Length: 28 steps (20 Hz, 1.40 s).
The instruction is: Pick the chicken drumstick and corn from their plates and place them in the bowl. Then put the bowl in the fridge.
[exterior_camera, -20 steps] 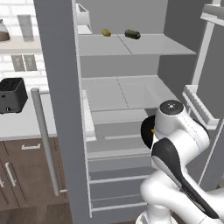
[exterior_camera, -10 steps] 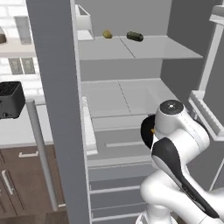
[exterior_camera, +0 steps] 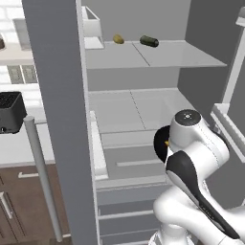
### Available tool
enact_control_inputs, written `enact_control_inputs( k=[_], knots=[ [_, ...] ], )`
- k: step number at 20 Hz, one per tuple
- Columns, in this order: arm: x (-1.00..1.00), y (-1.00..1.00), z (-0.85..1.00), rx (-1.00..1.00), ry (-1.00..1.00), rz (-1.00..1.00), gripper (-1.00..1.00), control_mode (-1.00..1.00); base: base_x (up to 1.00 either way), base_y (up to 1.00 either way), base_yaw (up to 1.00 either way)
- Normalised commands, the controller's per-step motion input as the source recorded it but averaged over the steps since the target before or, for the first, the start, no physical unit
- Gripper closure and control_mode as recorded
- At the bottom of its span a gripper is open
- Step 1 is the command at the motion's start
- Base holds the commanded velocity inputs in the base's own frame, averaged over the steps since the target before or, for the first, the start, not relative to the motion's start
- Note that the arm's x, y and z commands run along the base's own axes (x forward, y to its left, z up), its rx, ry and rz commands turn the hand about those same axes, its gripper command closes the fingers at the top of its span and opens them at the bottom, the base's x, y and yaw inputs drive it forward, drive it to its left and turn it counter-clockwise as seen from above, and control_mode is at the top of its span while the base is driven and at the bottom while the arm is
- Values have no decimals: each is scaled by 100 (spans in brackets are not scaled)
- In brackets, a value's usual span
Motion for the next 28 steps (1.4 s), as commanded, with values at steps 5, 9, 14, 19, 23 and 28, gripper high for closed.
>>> enact_control_inputs(
  k=[5, 9, 14, 19, 23, 28],
  knots=[
    [0, 0, 0, 0, 0, 0, 100, 100, 38, 0, 0],
    [0, 0, 0, 0, 0, 0, 100, 100, 0, 0, 1],
    [0, 0, 0, 0, 0, 0, 100, 100, 9, 0, 1],
    [82, 0, 4, 0, -5, 4, 100, -100, 0, 0, 0],
    [87, -3, 6, 0, -3, 18, 100, -100, 0, 0, 0],
    [87, 0, 0, 0, 0, 23, 100, -100, 0, 0, 0]
  ],
)
